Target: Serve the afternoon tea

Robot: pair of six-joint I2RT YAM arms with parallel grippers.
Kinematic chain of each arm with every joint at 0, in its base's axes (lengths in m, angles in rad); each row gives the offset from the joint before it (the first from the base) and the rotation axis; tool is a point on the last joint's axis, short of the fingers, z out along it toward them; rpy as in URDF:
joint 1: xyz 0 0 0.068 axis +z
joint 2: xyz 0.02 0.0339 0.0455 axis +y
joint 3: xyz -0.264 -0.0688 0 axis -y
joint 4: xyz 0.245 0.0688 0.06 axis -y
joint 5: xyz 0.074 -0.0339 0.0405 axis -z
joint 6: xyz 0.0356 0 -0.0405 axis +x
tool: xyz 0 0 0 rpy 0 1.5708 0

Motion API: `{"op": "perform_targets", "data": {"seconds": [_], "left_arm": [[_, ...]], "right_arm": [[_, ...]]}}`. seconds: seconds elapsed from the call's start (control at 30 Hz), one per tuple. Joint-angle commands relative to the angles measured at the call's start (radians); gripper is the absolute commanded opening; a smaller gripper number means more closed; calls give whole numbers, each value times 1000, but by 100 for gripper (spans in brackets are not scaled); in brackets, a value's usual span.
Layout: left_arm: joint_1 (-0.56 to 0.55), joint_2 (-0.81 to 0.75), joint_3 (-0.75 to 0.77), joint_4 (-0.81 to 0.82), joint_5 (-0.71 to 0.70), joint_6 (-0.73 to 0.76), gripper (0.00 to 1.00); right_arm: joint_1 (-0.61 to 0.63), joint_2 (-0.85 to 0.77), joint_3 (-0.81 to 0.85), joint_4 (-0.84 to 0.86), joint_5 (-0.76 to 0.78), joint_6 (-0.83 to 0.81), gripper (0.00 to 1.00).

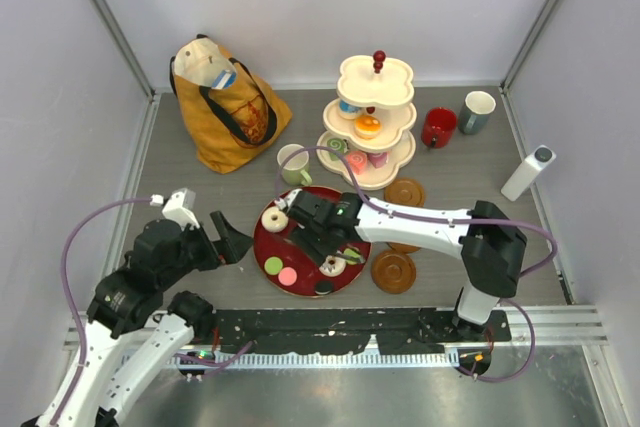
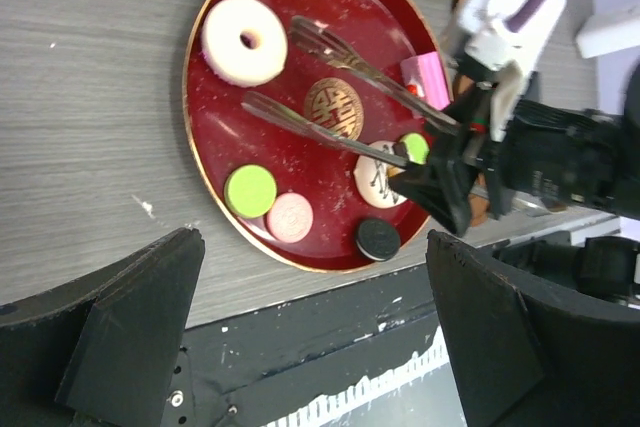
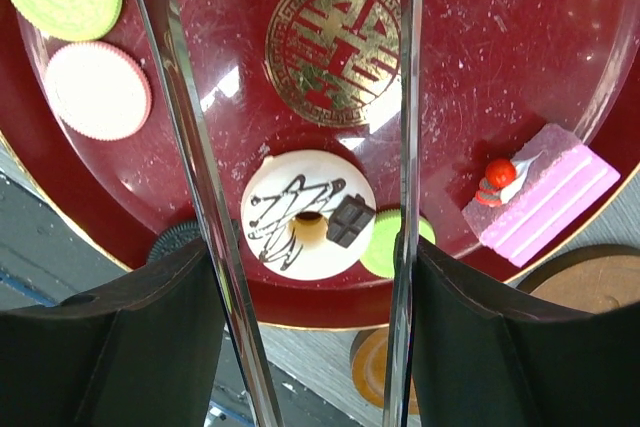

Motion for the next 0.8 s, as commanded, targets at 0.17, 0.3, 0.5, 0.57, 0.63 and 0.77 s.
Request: {"op": "perform_targets", "data": {"seconds": [0.17, 0.3, 0.5, 0.57, 0.63, 0.77], "left_arm": [[4, -37, 29, -24, -28, -9, 100], [4, -31, 37, -50, -46, -20, 100], [4, -23, 40, -76, -82, -32, 100], [4, -16, 40, -77, -88, -41, 100], [4, -10, 39, -71, -88, -46, 100], [4, 4, 22, -48, -85, -57, 99]], "right_arm": [[0, 116, 147, 42, 58, -5, 68], [-16, 144, 187, 31, 77, -10, 68], [-23, 150, 204, 27, 74, 7, 58], [-23, 124, 191, 27, 74, 12, 54], [-24, 86, 162, 30, 86, 16, 52], [-23, -27, 96, 36, 97, 36, 49]]}}
